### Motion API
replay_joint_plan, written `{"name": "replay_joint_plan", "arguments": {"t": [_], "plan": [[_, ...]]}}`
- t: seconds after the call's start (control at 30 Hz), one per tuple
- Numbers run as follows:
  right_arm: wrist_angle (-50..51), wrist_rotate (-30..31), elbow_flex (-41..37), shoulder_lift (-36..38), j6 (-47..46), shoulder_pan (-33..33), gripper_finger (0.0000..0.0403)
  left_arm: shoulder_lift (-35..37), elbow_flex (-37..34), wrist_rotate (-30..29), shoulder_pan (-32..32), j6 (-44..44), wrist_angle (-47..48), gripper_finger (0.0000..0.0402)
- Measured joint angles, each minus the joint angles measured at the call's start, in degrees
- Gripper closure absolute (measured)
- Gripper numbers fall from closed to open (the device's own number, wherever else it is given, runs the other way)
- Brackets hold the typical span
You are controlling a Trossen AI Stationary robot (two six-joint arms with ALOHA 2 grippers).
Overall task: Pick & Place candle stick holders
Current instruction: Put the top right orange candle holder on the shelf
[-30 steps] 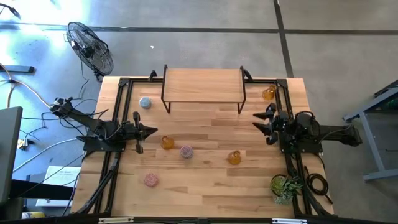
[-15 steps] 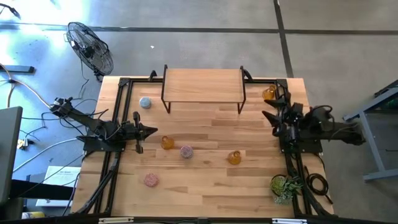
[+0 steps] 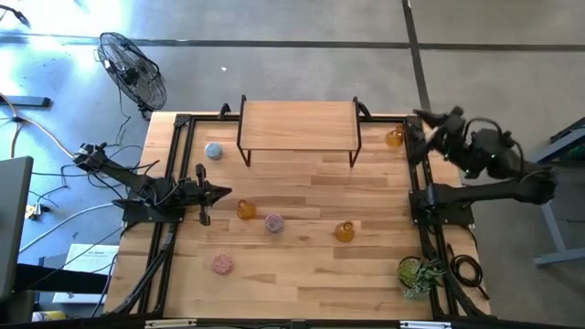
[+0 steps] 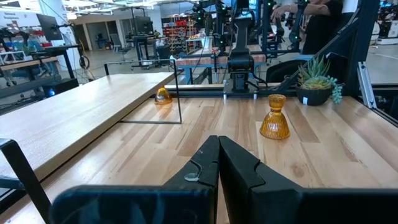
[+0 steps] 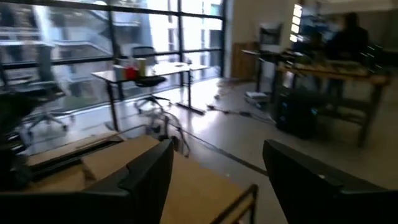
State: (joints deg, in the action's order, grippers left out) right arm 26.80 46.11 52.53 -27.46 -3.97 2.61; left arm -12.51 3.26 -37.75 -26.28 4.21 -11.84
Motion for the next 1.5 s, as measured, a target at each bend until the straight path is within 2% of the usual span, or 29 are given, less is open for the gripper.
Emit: {"name": "replay_joint_plan", "arguments": {"t": [0.17, 0.27, 0.5, 0.67, 0.8, 0.97, 1.1, 1.37, 1.5], "plan": [[12.03, 14.25, 10.19, -6.51, -9.45, 0.00, 0.0158, 0.01, -0.01, 0.01, 0.02, 0.01, -0.01, 0.0397], [15.08, 18.53, 15.07, -10.08, -10.96, 0.02, 0.0158, 0.00, 0.00, -0.01, 0.02, 0.01, 0.00, 0.0397], [15.29, 18.22, 26.15, -17.82, -6.74, 0.04, 0.0158, 0.01, 0.00, 0.00, 0.01, 0.02, -0.01, 0.0397], [15.42, 20.66, 34.14, -22.44, -1.42, 0.18, 0.0162, 0.00, -0.01, 0.01, 0.02, 0.00, 0.01, 0.0397], [16.29, 20.98, 39.14, -25.42, 1.36, 3.17, 0.0174, 0.00, -0.01, 0.00, 0.00, 0.02, 0.01, 0.0397], [22.41, 16.37, 42.95, -28.56, 1.07, 9.71, 0.0182, 0.00, -0.01, -0.01, 0.02, 0.01, 0.01, 0.0397], [27.72, 10.15, 43.41, -30.68, -2.20, 16.13, 0.0182, 0.01, -0.01, 0.00, 0.02, 0.01, 0.00, 0.0397], [42.99, -3.72, 43.20, -35.22, -18.49, 28.10, 0.0183, 0.00, -0.01, -0.01, 0.01, 0.02, 0.01, 0.0397], [47.14, -10.72, 43.20, -37.04, -22.01, 33.36, 0.0182, 0.01, 0.00, 0.01, 0.02, 0.02, 0.00, 0.0397]]}}
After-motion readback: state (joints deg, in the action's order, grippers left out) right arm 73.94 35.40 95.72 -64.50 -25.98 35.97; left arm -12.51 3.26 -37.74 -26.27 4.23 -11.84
